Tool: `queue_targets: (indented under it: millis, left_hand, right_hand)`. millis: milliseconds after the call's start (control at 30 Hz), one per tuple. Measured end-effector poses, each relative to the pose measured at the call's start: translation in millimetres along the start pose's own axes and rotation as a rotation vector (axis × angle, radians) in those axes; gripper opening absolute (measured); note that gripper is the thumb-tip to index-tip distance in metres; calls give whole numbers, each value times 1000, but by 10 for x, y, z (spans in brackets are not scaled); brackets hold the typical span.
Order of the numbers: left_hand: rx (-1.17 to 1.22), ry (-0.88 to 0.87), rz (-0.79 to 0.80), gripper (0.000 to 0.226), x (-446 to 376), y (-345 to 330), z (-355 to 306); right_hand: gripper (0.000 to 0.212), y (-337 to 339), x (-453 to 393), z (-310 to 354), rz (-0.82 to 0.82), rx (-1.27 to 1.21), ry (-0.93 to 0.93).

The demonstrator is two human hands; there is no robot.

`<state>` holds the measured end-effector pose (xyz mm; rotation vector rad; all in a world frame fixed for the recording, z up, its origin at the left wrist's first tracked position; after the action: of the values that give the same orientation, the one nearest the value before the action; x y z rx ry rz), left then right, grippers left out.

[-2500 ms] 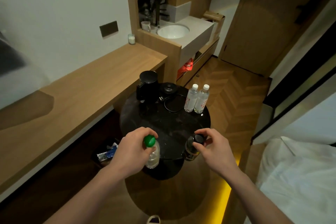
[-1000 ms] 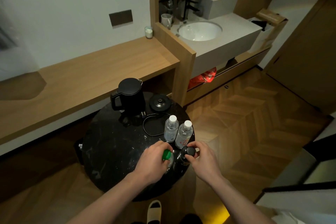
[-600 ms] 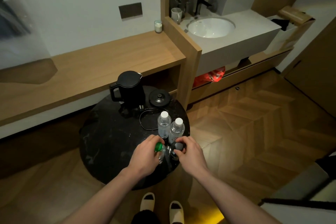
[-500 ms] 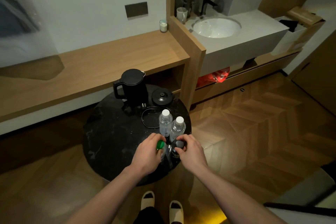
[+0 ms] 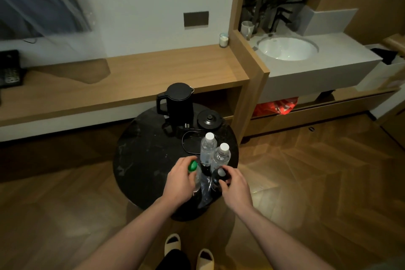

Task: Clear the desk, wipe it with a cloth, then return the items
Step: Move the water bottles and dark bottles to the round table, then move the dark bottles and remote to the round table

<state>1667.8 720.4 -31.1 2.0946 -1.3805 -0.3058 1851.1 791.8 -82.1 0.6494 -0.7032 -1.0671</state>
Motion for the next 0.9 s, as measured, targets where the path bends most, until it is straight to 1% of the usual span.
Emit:
queue_targets:
  millis: [67,133,233,333,467,600,667,767,867,900]
  left_hand:
    - [-4,3,2,40,-33,-12,9]
    - [-12,-10,23,36,-58,-43,-5]
    - [-22,-31,37,37,-70,-83,-26]
    - [-22,-52,26,38,-93,-72,-40]
    - [-111,-69,71,46,-138,-60,11]
    - [-199,-92,166,62,-137,-1,47]
    - [-205,-93,191,70,-88,117,68]
    - [-170,-96,153,72,86,471,158]
    - [-136,-94,110,69,399,967,426]
    - [-137,-91,108,69,509,1150,555]
  right_hand:
    - [50,-5,-31,3,17,38,16]
    - [43,-11,-71,9,11,70,19]
    - [32,-51,-112,32,-21,85,25]
    - [32,-93,-118,73,-31,114,27]
    - [34,-140,-117,115,-51,104,-4]
    - [42,-134,-98,229,-35,77,-56]
    - [49,-94,-42,303,-34,58,-78]
    - [55,34,178,472,-89,-54,-94]
    - [50,149,544,841,-209,-186,-27]
    - [48,132,655,1023,-215,-212,21]
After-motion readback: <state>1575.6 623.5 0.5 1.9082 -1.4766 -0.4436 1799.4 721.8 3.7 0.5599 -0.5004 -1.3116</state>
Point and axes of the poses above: each hand's wrist, its own x-axis away from the middle knuckle, its own y-axis out of the back of the hand, z = x × y, the point moved 5 cm from there along -x, towards the middle knuckle, and after that the axes turned 8 degrees about x, right-handed, at the moved point
